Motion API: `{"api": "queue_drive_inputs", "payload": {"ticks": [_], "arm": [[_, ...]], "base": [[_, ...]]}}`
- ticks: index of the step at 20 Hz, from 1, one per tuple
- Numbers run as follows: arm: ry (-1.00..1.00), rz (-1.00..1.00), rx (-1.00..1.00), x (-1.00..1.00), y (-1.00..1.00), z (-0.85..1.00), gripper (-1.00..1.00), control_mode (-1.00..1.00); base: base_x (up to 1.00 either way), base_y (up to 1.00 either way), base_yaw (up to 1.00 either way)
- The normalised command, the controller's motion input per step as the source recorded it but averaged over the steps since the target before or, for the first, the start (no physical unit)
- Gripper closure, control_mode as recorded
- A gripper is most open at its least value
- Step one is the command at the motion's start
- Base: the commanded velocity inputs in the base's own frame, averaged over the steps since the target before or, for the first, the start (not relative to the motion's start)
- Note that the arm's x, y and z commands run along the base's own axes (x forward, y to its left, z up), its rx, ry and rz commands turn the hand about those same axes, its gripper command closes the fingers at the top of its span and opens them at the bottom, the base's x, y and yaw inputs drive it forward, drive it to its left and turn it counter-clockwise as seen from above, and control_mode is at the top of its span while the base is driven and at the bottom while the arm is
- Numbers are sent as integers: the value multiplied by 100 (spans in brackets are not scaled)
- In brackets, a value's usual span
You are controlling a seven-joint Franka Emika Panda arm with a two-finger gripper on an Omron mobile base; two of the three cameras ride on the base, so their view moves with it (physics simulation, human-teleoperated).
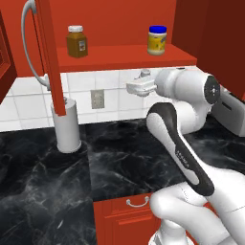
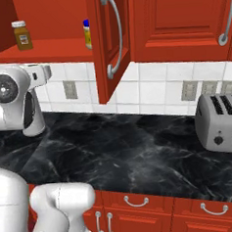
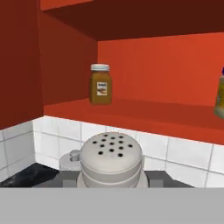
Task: Collect the turmeric, mayonnaise, and shaker from the cabinet and place them next to the stove.
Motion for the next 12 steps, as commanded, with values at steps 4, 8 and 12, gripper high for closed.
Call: {"api": "queue_drive_inputs", "payload": {"ticks": [4, 8, 12], "arm": [[6, 32, 0, -39, 0, -58, 100, -100], [5, 37, 0, -12, 28, -62, 100, -100], [0, 24, -2, -26, 27, -35, 100, -100]], "base": [[0, 0, 0], [0, 0, 0], [0, 0, 0]]}}
